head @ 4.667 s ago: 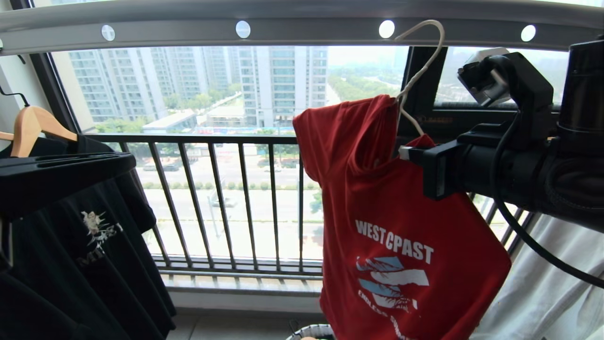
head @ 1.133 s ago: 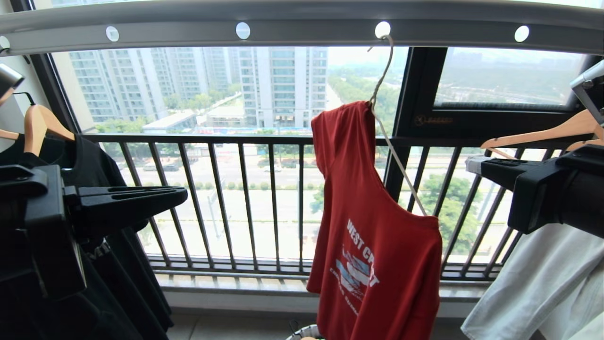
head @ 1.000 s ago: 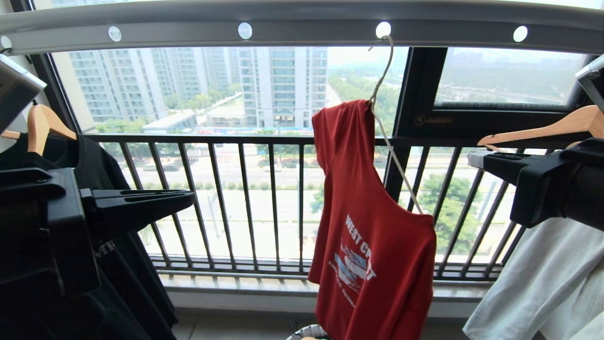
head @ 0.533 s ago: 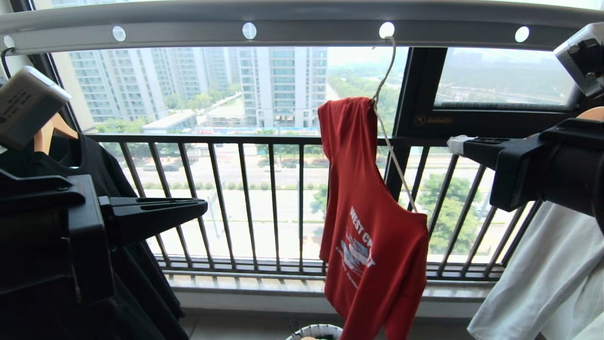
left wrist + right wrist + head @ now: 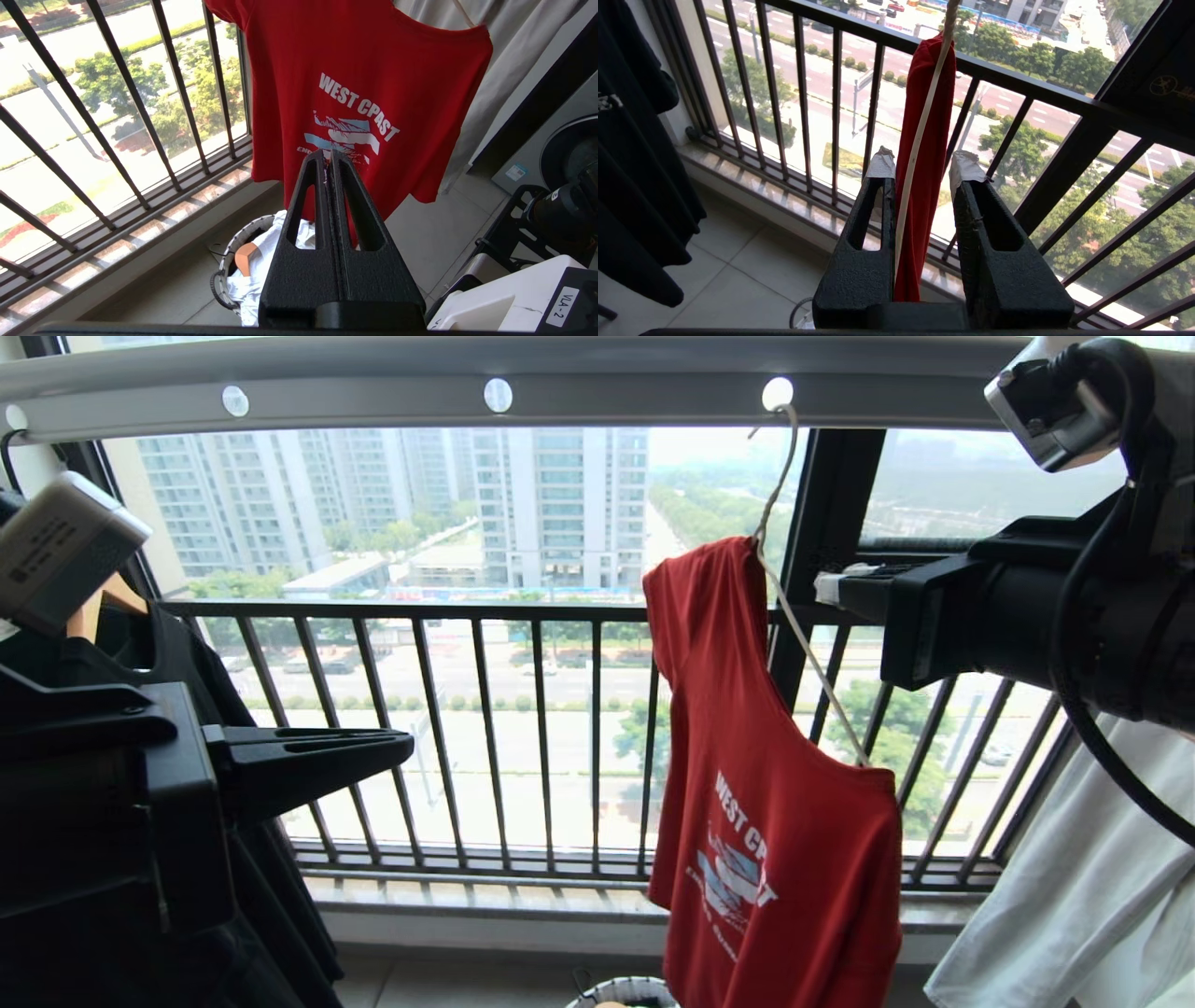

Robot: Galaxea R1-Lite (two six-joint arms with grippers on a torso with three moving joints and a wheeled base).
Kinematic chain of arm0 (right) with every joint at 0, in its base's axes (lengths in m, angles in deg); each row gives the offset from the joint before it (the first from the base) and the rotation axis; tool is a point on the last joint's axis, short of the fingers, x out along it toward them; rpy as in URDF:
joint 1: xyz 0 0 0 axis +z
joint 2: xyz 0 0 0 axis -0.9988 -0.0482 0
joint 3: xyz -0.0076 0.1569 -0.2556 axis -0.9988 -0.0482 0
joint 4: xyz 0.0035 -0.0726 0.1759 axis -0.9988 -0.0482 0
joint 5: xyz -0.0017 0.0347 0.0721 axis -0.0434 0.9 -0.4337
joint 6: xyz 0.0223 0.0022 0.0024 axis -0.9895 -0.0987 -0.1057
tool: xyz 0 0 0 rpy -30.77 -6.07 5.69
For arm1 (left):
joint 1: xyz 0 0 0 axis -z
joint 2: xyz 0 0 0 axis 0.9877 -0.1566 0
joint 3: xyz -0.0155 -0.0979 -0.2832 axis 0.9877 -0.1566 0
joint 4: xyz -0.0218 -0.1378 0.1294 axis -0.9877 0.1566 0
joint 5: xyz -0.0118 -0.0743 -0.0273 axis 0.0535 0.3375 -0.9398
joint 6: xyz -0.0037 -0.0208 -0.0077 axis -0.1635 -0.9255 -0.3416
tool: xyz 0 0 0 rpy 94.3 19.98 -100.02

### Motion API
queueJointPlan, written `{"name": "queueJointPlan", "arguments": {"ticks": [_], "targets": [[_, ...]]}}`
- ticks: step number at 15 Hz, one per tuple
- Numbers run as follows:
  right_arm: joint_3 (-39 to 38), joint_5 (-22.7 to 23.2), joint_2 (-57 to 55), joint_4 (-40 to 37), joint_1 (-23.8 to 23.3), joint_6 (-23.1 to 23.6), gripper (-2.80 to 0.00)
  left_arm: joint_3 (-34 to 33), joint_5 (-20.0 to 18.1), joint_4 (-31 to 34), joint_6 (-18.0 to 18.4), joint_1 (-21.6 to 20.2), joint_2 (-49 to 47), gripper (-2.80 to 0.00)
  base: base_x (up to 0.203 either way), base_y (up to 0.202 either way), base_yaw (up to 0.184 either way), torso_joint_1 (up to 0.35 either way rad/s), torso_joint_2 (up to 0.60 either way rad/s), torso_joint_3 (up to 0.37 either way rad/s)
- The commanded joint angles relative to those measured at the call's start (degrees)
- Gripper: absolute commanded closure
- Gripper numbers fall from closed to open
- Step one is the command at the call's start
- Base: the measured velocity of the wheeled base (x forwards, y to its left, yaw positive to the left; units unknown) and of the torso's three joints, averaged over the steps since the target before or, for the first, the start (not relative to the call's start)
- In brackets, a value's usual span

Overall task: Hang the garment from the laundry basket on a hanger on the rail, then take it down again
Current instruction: Pick up the clothes rack on the clothesline

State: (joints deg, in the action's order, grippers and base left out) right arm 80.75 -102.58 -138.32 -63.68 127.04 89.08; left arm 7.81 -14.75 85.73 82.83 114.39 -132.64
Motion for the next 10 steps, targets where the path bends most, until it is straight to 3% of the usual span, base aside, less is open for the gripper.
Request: {"name": "queueJointPlan", "arguments": {"ticks": [1,10], "targets": [[1.17,-0.01,-1.82,0.3,0.01,0.05,-2.8,0.01,-0.09,-0.06,-0.03,0.0,-0.03,0.0,0.0,0.0,0.0,0.0,0.0,0.0],[8.03,-0.28,-8.42,0.72,-0.34,-0.17,-2.8,-0.08,-0.09,-0.06,0.06,0.0,-0.56,0.0,0.0,0.0,0.0,0.0,0.0,0.0]]}}
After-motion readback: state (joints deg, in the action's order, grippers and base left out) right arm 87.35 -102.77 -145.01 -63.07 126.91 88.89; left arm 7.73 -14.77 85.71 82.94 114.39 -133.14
